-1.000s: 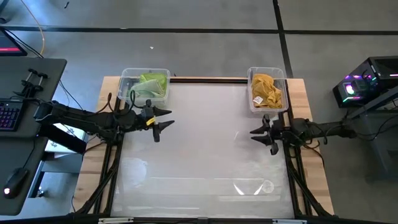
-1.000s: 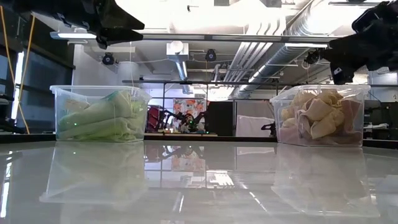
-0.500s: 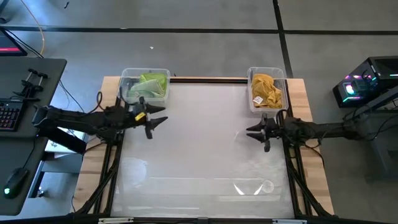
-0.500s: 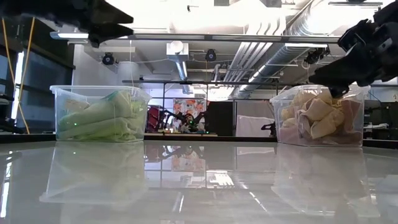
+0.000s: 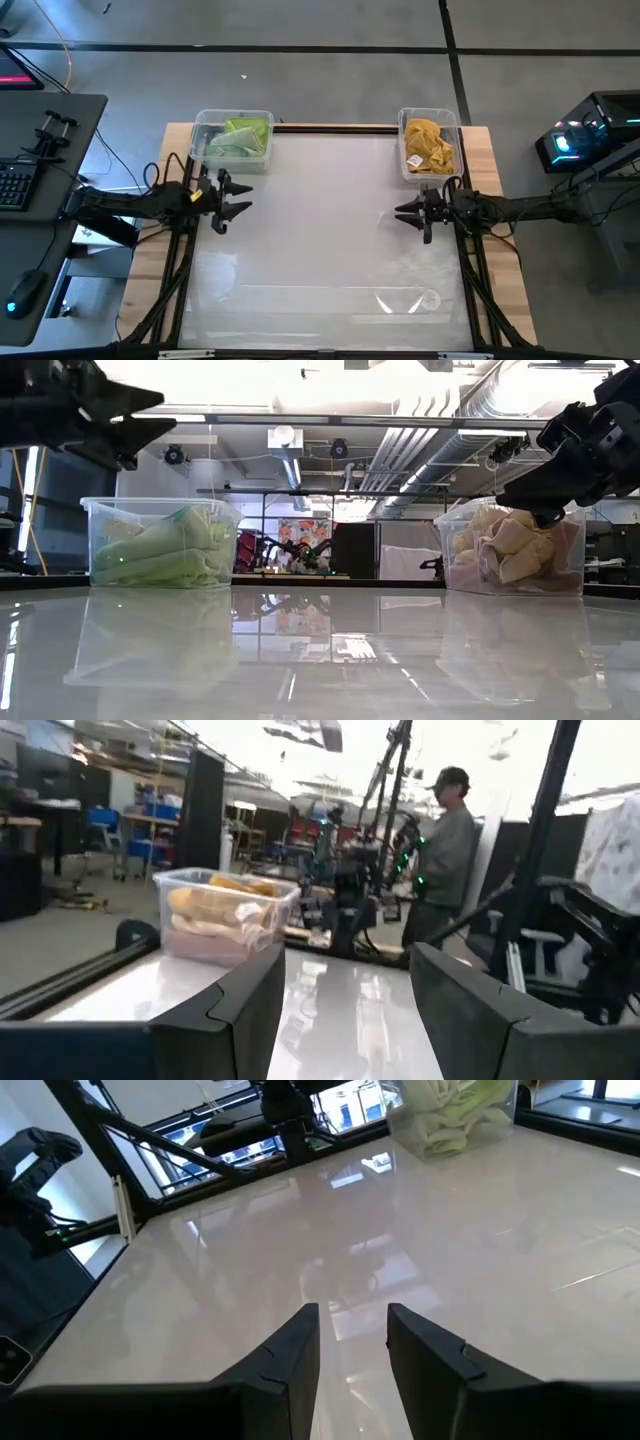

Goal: Sort towels by color in basket
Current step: Return to Home Position

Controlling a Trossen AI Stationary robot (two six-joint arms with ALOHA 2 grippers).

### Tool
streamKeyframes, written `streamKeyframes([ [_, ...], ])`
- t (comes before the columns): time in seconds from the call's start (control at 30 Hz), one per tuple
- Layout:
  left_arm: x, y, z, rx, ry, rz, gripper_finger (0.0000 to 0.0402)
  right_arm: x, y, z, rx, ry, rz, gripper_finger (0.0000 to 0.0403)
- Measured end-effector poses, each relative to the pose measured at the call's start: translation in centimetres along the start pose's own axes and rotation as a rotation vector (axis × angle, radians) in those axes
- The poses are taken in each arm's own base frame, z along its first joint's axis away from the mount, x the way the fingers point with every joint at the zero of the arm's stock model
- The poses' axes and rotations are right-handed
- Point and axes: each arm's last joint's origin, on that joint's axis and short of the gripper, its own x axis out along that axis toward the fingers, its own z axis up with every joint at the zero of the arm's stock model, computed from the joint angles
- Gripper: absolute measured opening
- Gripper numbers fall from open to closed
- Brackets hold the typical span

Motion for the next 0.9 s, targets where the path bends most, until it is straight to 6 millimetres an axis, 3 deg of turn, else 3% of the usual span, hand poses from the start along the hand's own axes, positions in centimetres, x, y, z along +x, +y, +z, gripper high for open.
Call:
streamKeyframes([
  [0.3, -0.2, -0.4, -0.6, 0.134, 0.072, -0.165, 0.0201, 0.0, 0.0, 0.0, 0.000, 0.001, 0.001, 0.0114],
  [0.77, -0.3, 0.0, -1.6, 0.142, 0.175, -0.066, 0.0201, 0.0, 0.0, 0.0, 0.000, 0.001, 0.002, 0.0114],
  [0.9, -0.3, -0.1, -2.0, 0.158, 0.211, -0.113, 0.0195, 0.0, 0.0, 0.0, 0.000, 0.001, 0.002, 0.0114],
])
